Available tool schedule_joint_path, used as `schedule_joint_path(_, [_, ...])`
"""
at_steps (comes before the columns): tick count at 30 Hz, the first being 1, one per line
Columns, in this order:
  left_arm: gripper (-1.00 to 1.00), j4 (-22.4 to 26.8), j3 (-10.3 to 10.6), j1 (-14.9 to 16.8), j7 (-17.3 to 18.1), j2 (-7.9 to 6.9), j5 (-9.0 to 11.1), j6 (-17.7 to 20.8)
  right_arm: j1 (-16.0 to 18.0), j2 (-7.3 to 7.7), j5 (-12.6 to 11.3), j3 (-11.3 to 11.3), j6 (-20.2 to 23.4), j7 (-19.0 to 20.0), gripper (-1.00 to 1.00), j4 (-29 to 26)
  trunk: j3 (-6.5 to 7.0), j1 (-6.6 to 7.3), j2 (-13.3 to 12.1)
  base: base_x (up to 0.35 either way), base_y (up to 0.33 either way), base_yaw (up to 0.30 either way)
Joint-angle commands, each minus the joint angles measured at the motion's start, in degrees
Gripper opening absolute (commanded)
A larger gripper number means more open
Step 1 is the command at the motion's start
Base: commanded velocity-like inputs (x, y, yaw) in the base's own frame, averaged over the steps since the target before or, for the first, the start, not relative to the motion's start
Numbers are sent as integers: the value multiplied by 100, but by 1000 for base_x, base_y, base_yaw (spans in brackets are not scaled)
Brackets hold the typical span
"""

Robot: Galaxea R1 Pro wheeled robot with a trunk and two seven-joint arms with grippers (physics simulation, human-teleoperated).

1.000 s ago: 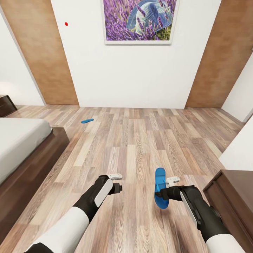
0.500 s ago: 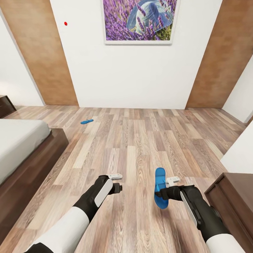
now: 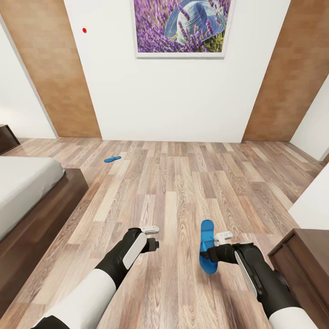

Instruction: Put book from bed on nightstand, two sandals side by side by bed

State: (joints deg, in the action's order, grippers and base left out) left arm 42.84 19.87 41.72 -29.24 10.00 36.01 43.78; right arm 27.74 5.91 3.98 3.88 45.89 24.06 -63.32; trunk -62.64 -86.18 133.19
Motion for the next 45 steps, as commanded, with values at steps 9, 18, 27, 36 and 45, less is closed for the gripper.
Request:
schedule_joint_path(9, [100, 5, 8, 3, -55, 0, 56, 8, -26, 7, 65, 8, 37, 188, -100, -5, -5, 0, 2, 77, 0, 0])
schedule_joint_path(18, [100, 5, 8, 3, -55, 0, 56, 8, -32, 7, 83, 8, 46, 214, -100, -5, -5, 0, 2, 77, 0, 0])
schedule_joint_path(27, [100, 5, 8, 3, -58, 0, 56, 8, -32, 7, 86, 8, 42, 221, -100, -5, -5, 0, 2, 77, 0, 0])
schedule_joint_path(36, [100, 5, 8, 3, -59, 0, 56, 8, -32, 0, 97, 5, 52, 209, -100, -5, -5, 0, 2, 77, 0, 0])
schedule_joint_path(45, [100, 5, 8, 3, -57, 0, 56, 8, -32, -1, 113, 0, 53, 198, -100, -5, -5, 0, 2, 77, 0, 0])
